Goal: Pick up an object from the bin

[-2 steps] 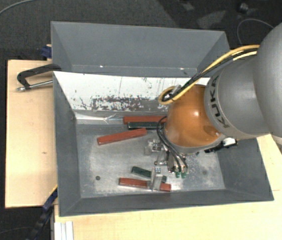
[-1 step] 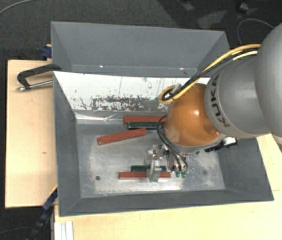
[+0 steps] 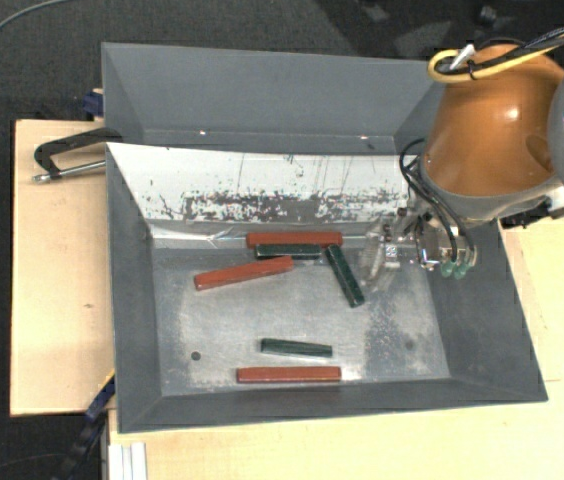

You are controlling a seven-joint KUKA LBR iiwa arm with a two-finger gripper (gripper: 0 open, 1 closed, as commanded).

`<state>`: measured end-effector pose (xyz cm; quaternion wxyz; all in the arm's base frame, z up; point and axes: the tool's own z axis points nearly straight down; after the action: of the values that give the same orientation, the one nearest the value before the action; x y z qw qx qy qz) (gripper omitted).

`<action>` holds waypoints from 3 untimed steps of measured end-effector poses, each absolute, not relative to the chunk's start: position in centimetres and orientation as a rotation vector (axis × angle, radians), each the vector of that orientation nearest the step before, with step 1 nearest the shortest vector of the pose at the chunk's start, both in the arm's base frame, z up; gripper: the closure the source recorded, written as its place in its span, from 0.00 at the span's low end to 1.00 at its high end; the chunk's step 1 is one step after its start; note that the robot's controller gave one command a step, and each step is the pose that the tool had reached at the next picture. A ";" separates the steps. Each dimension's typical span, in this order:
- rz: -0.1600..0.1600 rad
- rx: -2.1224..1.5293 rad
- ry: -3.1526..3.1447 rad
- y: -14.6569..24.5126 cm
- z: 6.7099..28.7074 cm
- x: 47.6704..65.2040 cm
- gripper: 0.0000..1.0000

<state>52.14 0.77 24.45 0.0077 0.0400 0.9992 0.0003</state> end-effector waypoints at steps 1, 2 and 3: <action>0.003 -0.044 3.145 5.8 18.0 49.3 1.00; 0.002 -0.037 3.139 5.6 18.2 49.5 0.00; 0.001 -0.343 3.129 7.1 6.7 50.0 0.00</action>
Offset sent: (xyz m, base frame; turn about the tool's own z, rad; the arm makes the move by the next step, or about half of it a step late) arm -0.0273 0.0471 -0.0628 -0.1027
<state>49.97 7.15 6.73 -0.0031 -0.1088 0.9941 0.0003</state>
